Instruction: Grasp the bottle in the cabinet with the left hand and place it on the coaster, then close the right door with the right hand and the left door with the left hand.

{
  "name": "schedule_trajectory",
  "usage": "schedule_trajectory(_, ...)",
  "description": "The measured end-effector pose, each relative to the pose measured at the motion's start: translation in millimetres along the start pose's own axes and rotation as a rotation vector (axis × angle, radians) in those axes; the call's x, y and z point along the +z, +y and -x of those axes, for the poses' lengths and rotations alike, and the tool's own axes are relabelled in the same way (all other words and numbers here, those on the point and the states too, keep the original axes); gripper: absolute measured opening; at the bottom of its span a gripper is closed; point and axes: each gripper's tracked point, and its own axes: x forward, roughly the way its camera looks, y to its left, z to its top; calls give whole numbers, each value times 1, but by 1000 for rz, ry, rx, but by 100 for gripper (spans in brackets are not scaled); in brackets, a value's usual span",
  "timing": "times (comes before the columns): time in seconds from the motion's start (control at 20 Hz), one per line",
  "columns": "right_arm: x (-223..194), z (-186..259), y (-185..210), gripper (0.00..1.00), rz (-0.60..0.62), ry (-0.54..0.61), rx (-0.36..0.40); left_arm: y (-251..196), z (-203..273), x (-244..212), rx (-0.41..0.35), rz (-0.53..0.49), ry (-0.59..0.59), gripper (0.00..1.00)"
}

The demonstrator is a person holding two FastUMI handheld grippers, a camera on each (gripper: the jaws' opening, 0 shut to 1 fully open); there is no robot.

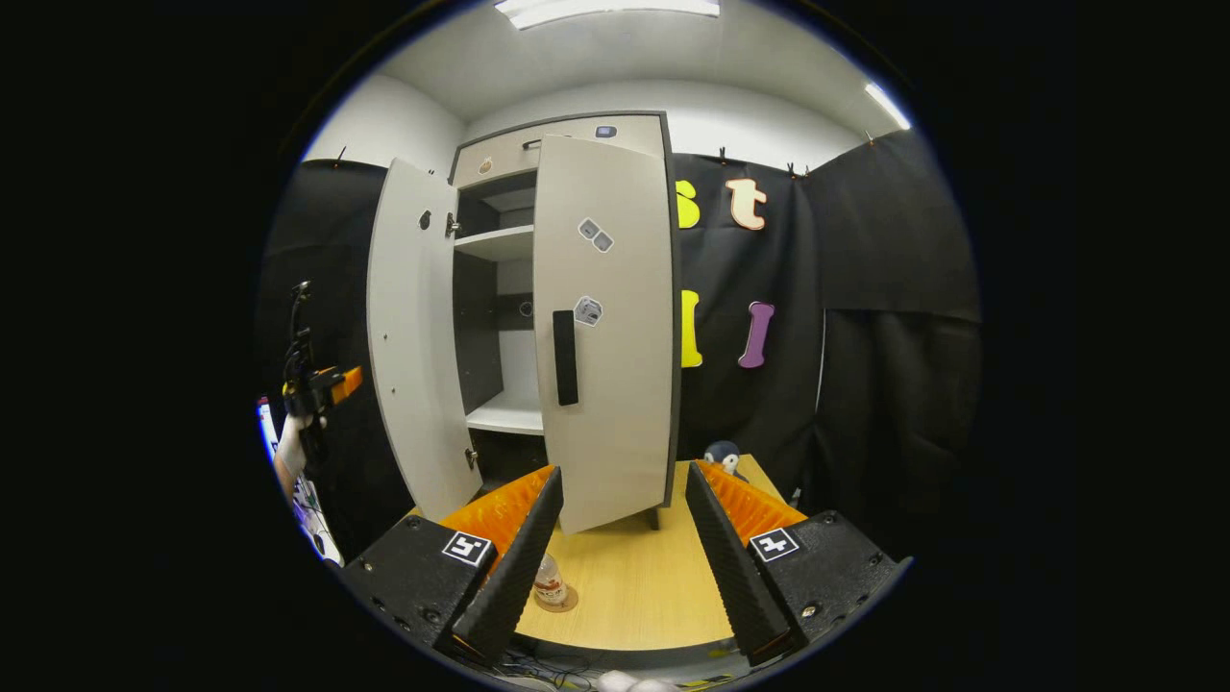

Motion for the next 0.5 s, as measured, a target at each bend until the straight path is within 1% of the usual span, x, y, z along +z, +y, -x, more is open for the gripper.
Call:
schedule_trajectory(0.2,-9,8,-13,80,4,21,-41,-1,-31,2,-24,19,1,96)
schedule_trajectory(0.3,-13,10,-18,80,-17,28,-52,-11,-39,6,-70,20,-2,96)
schedule_trajectory(0.4,-20,11,-21,80,-37,41,-59,-16,-42,7,-90,-9,-3,95)
schedule_trajectory(0.45,-23,12,-23,80,-40,45,-62,-15,-41,9,-91,-30,-11,88)
schedule_trajectory(0.5,-23,13,-25,80,-39,44,-63,-13,-41,10,-90,-42,-12,91)
